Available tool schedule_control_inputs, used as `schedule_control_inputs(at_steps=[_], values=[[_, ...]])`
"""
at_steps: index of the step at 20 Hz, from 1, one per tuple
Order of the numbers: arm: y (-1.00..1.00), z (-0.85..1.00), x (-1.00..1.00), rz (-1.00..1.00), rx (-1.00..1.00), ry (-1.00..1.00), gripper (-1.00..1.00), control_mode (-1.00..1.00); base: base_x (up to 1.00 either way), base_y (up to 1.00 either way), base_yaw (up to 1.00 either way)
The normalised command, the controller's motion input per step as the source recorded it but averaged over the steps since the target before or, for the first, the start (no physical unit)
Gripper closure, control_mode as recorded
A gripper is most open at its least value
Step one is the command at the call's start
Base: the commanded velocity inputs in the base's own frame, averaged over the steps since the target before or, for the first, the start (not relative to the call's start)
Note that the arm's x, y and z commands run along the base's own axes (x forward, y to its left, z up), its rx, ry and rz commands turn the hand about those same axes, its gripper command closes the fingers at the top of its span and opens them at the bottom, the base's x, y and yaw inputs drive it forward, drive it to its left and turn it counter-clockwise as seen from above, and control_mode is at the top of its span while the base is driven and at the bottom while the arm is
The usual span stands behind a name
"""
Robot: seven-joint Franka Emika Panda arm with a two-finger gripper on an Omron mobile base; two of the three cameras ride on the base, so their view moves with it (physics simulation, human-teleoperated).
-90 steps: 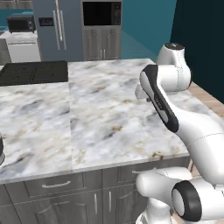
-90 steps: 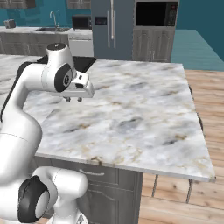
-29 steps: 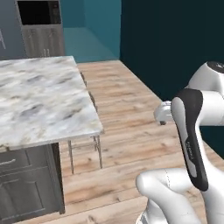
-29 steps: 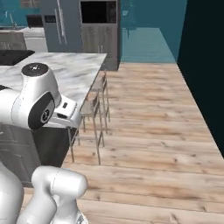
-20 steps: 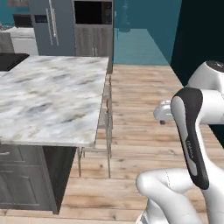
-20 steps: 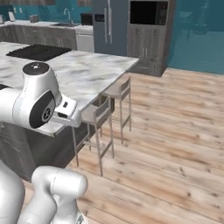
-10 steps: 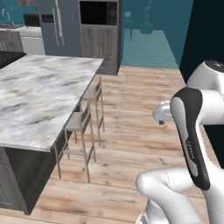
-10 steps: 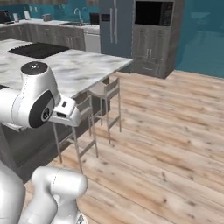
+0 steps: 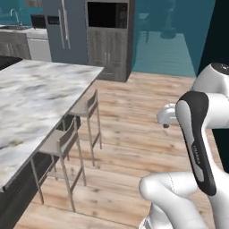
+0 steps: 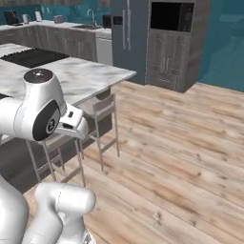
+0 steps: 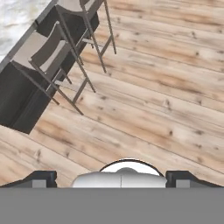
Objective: Navigate to the toaster oven.
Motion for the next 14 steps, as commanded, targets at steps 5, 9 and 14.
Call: schedule_control_inputs(at_steps=[5,9,14], values=[[0.0,0.0,0.0,0.0,0.0,0.0,-1.0,1.0,1.0,-0.92,0.12],[0.0,0.0,0.0,0.0,0.0,0.0,-1.0,1.0,1.0,-1.0,0.14],[0.0,0.0,0.0,0.0,0.0,0.0,-1.0,1.0,1.0,-1.0,0.17]])
